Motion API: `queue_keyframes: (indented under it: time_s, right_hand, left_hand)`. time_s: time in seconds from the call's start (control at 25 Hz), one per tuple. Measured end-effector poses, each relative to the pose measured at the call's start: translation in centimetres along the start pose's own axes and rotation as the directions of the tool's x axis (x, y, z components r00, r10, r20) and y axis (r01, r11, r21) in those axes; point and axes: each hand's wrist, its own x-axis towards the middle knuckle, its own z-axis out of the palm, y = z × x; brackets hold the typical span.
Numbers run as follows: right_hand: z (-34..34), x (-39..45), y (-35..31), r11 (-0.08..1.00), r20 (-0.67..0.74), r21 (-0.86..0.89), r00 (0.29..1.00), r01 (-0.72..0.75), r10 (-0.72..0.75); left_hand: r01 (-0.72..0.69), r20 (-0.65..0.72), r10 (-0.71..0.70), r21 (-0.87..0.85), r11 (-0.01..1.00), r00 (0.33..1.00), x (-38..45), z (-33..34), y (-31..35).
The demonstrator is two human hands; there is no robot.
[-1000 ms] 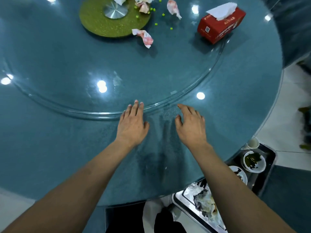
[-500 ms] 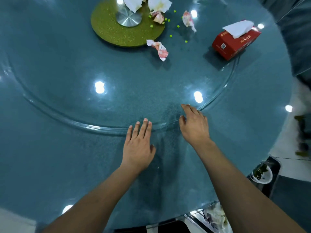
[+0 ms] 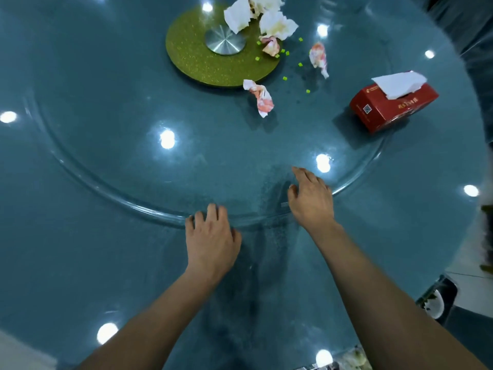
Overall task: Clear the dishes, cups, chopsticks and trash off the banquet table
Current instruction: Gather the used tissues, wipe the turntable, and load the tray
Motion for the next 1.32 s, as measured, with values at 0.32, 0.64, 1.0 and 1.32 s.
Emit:
queue_keyframes:
  time_s: [0.32,0.64,1.0,1.32]
  right_hand:
    - [-1.2,5.5,1.6,0.998,0.02,0.013,0.998,0.057,-0.057]
    - [-2.2,9.9,1.0,0.992,-0.008,0.02,0.992,0.127,-0.127]
    - [-1.2,10.2,-1.9,0.985,0.04,-0.07,0.987,0.156,-0.153]
    - [-3.9,14.8,-4.4,0.967,-0.037,-0.086,0.969,0.242,-0.246]
  left_hand:
    - [-0.057,-0.025,0.055,-0.088,0.994,0.998,5.1,-2.0,1.7]
    - [-0.108,-0.104,0.093,-0.144,0.984,0.99,11.8,-4.4,3.2]
    - [-0.14,-0.16,0.118,-0.133,0.981,0.98,20.2,-6.3,1.6]
    - [-0.142,-0.155,0.124,-0.109,0.984,0.98,26.2,-6.9,0.6]
